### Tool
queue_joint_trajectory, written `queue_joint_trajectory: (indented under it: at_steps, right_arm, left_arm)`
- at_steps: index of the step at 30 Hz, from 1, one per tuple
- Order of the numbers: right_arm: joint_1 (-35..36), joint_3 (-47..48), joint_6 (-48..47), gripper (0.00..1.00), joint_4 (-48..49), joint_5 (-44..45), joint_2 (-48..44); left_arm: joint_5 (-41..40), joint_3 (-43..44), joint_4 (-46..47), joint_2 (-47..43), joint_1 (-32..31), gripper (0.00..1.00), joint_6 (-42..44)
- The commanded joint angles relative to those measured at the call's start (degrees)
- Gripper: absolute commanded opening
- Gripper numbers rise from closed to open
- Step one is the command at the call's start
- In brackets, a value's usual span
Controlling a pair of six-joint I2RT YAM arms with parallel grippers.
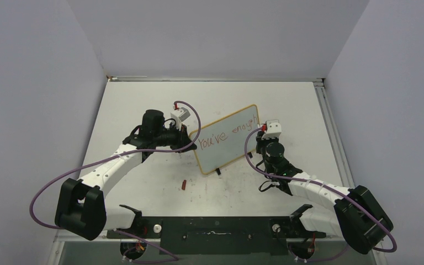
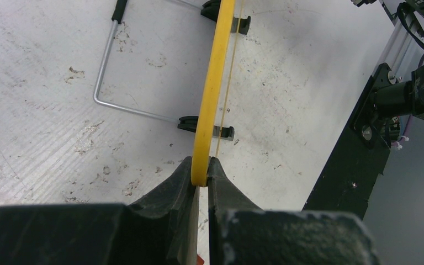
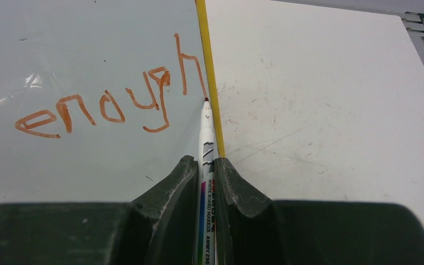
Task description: Write a sentence on the whiteboard
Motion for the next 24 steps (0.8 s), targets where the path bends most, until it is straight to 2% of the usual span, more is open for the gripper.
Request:
queue_joint_trajectory:
  at_steps: [1,12,24]
  right_arm:
    - [0.0,0.3,0.5,0.05,0.4,-0.1,-1.6]
    - [1.7,2.6,0.4,0.05,-4.2,0.2,-6.4]
    - [8.1,7.1,1.8,0.05,-20.4,1.6,-16.8]
  left_arm:
    - [-4.2,0.1,-4.7,-0.2,-0.2,0.0,1.0]
    - [-5.1,1.2,-6.0,0.5,-0.2,0.0,0.6]
    - [-5.4,1.6,-6.2,-0.4,-0.3,0.0,0.2]
